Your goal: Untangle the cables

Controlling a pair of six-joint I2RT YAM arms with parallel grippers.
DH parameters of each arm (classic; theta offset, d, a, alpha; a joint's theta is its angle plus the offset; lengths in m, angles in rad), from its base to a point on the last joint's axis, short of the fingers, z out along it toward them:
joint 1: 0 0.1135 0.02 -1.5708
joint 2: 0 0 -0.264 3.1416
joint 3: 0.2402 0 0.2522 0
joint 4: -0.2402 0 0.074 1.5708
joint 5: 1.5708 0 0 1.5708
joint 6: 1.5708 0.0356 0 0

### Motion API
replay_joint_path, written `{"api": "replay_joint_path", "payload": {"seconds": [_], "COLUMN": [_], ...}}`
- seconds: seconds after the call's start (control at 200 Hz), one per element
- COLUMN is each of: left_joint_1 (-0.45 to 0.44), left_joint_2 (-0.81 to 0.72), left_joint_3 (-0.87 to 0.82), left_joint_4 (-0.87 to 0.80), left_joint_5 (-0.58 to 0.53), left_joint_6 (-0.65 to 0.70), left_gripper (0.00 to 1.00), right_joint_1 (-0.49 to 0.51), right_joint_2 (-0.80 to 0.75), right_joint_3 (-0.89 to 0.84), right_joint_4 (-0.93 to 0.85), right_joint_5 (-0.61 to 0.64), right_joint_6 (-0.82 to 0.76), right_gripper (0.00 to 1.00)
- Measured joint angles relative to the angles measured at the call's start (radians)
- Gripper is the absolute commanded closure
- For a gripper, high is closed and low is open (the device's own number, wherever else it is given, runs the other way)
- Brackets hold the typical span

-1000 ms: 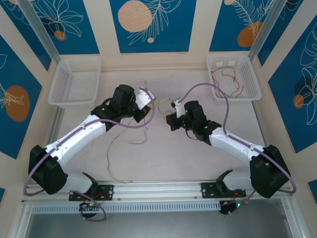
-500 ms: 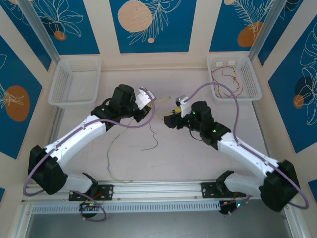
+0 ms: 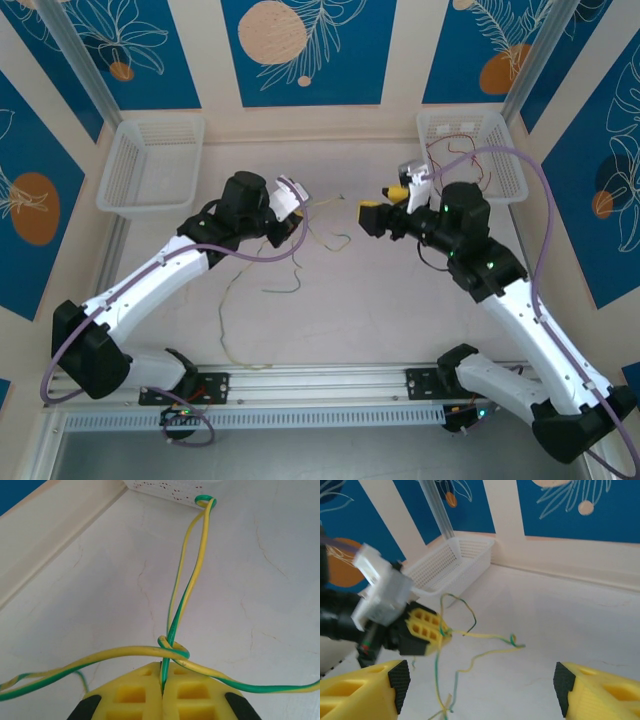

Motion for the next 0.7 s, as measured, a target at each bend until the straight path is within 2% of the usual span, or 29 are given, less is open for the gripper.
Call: {"api": "replay_joint_path", "payload": {"seconds": [0.15, 0.34, 0.5, 0.7], "left_joint_1": [0.000, 0.000, -0.002, -0.002], "left_joint_2": [0.000, 0.000, -0.019, -0.030], "left_joint_3": [-0.004, -0.009, -0.034, -0.042], "left_joint_4": [0.000, 0.000, 0.008, 0.004], "left_joint_5": [0.014, 0.053, 0.069, 0.089], "left_joint_6": [0.000, 0.007, 0.007, 0.013], "left_gripper": [1.00, 1.00, 1.00, 1.00], "right_joint_1": [-0.024, -0.029, -0.013, 0.034], "right_joint_2": [0.109, 0.420, 0.636, 0.792], "right_joint_3": [0.172, 0.459, 0.606, 0.723], "right_joint_4": [-0.074, -0.217, -0.333, -0.437], "right_joint_5": [-0.076, -0.171, -0.256, -0.407], "right_joint_6": [0.003, 0.025, 0.080, 0.090], "right_gripper": [0.21, 0.26, 0.26, 0.27]}}
